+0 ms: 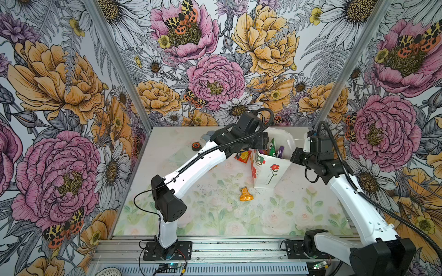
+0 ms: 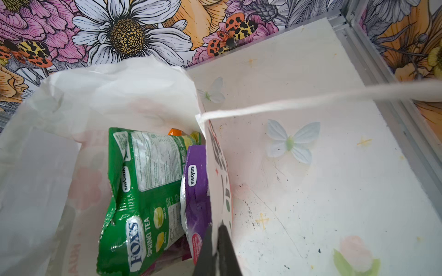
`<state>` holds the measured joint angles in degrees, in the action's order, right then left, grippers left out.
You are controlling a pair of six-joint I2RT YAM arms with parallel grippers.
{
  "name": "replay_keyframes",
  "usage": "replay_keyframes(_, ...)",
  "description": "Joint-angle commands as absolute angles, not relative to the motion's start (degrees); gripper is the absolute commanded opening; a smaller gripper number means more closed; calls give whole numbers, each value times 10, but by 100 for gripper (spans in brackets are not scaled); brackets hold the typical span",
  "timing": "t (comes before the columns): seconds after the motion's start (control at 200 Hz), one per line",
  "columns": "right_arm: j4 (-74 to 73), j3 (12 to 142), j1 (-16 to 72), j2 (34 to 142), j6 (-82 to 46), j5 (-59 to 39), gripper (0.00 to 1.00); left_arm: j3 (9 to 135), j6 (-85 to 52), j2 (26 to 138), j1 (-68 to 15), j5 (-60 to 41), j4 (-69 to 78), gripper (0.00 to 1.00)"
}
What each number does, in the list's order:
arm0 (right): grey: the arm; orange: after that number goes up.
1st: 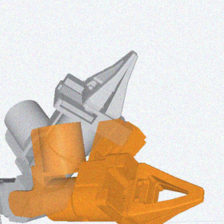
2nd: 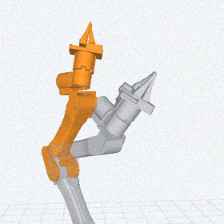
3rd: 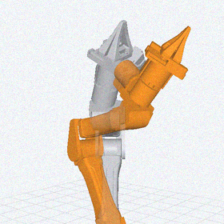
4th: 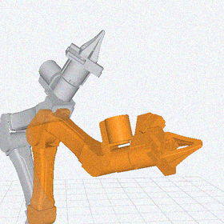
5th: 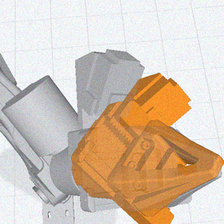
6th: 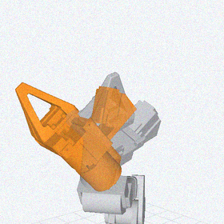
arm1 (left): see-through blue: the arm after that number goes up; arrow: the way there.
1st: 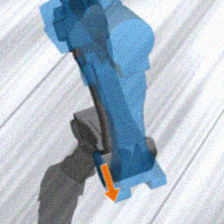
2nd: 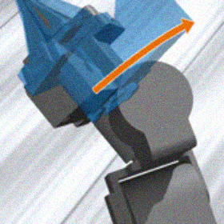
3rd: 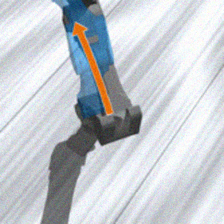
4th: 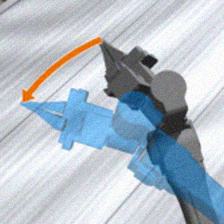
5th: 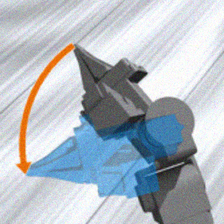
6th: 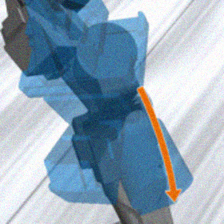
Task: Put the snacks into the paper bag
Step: 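Swing the left gripper toward the robot over the red snack packet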
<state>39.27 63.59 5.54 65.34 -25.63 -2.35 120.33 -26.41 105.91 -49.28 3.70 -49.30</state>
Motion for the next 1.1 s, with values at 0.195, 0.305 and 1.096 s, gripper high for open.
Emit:
replay_keyframes(0.195,389,661,49,615,-254,16,0,1128,-202,924,-487,135,-461,78)
replay_keyframes(0.305,392,662,49,613,-252,25,0,1048,-223,865,-463,179,-421,79)
replay_keyframes(1.096,400,627,48,590,-256,23,0,817,-452,964,-260,-36,-295,80)
